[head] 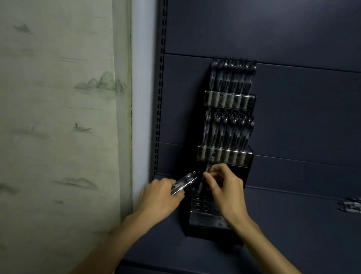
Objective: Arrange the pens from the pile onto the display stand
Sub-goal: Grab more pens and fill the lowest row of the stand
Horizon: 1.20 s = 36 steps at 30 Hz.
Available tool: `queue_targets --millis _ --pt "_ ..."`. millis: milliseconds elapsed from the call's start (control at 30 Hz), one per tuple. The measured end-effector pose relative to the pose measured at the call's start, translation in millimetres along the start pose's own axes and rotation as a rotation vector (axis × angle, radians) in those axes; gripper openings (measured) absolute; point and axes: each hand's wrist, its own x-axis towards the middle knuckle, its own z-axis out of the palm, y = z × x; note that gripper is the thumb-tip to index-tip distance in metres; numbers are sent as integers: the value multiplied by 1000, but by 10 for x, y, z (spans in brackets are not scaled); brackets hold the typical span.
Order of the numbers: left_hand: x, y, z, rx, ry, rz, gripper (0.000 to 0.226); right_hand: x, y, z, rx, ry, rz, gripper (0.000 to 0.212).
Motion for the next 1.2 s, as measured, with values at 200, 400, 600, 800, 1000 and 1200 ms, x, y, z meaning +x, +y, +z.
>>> queue_targets --millis 200,400,600,800,1000,1200 --pt "-19 6 64 -24 -23 -4 24 27 -20 43 -133 -37 -37 9" --pt "1 -39 90 -38 -14 -11 25 -65 77 109 -260 -135 -24 13" --pt "6 -41 94 -56 26 -48 33 -93 123 164 -314 -135 -2 17" --pt "-12 -19 129 -73 41 -63 33 -94 94 165 -347 -107 -4 19" --pt "-44 -6 156 -110 51 -71 28 -92 89 162 -334 -104 16 19" --pt "-69 32 141 -126 69 -64 28 -98 67 121 -269 -98 57 18"
